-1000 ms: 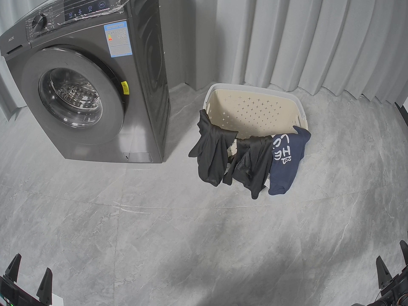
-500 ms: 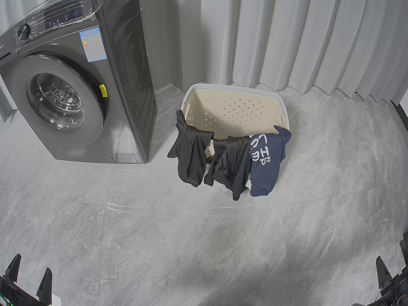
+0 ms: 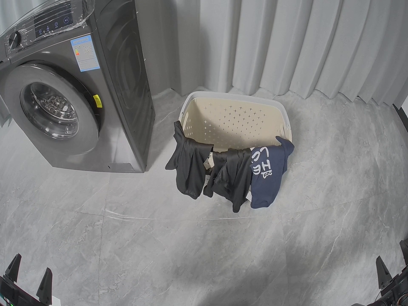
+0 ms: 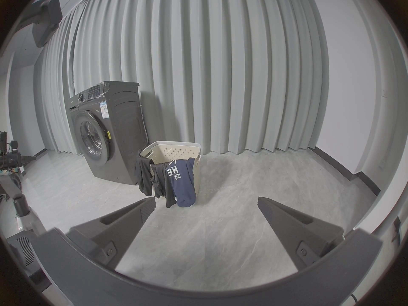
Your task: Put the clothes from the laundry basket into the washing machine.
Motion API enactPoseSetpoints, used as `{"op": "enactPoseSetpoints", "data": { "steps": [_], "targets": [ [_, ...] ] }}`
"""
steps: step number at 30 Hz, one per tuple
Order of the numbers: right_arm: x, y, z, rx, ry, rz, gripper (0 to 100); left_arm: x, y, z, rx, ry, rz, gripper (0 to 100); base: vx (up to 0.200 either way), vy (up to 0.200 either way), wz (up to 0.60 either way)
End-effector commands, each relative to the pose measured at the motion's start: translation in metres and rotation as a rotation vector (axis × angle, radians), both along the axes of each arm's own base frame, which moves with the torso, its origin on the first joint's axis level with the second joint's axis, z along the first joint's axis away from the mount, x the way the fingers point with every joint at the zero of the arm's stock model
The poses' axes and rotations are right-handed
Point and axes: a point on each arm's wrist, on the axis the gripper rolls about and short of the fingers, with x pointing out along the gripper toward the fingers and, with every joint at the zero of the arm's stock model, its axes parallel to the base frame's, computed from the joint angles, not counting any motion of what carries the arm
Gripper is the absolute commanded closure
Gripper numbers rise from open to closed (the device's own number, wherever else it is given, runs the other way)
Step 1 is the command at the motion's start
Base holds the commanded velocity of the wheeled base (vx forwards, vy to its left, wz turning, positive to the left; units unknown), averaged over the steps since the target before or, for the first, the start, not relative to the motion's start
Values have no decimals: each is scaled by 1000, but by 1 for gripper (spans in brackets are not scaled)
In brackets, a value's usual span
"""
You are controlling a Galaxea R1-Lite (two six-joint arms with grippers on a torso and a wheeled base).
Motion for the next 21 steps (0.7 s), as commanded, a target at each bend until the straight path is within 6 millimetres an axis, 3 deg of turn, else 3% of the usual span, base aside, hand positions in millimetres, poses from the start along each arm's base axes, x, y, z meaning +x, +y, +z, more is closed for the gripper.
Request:
{"op": "enactPoseSetpoints", "data": {
  "steps": [1,18,21],
  "targets": [
    [0,0,-5,0,7,1,0,0,0,-5,0,4,-1,0,200,0,0],
    [0,0,-5,0,5,1,0,0,0,-5,-1,5,-1,0,200,0,0],
    [0,0,-5,0,5,1,0,0,0,-5,-1,5,-1,0,0,0,0]
  ]
}}
